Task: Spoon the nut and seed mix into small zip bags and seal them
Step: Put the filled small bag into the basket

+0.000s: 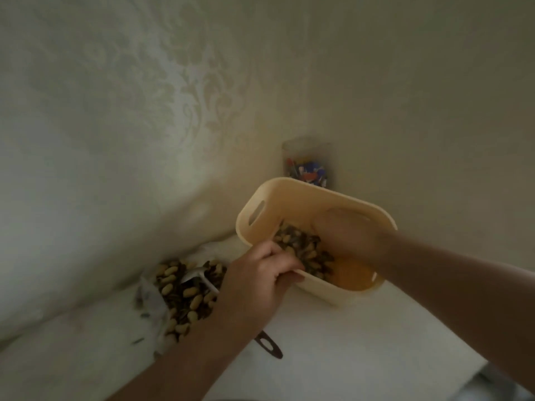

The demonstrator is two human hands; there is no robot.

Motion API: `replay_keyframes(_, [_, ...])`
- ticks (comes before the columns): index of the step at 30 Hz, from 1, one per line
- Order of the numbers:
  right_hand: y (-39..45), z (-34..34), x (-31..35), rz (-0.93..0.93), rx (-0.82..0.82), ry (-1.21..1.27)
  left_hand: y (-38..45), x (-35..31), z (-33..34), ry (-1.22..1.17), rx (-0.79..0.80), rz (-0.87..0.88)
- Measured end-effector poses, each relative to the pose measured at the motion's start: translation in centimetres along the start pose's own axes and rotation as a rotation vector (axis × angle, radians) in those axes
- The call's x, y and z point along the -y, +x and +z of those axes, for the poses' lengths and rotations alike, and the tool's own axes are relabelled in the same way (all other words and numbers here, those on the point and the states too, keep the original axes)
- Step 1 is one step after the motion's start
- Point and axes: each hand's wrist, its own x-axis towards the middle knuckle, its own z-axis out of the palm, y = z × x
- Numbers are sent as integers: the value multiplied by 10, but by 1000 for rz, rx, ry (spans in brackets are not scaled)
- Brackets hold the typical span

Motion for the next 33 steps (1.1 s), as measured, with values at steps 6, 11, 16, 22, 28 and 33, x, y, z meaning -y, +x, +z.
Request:
replay_keyframes(6, [13, 7, 9, 133, -160, -100, -7, -8, -2, 24, -22, 10])
replay_keyframes(11, [13, 18, 7, 7, -190, -153, -9, -10, -1, 37, -48, 21])
replay_keyframes(16, [16, 25, 5, -69, -224, 95, -13, -9, -1, 16, -45, 12])
replay_keyframes(22, [16, 20, 3, -115, -88, 215, -14, -7, 1, 3, -39, -45])
replay_keyframes(28, [15, 3, -1, -10, -23, 310, -13, 1, 4, -14, -46, -132])
replay_keyframes(33, [-5, -12, -7, 129, -252, 181, -5, -2, 9, -36, -84, -237])
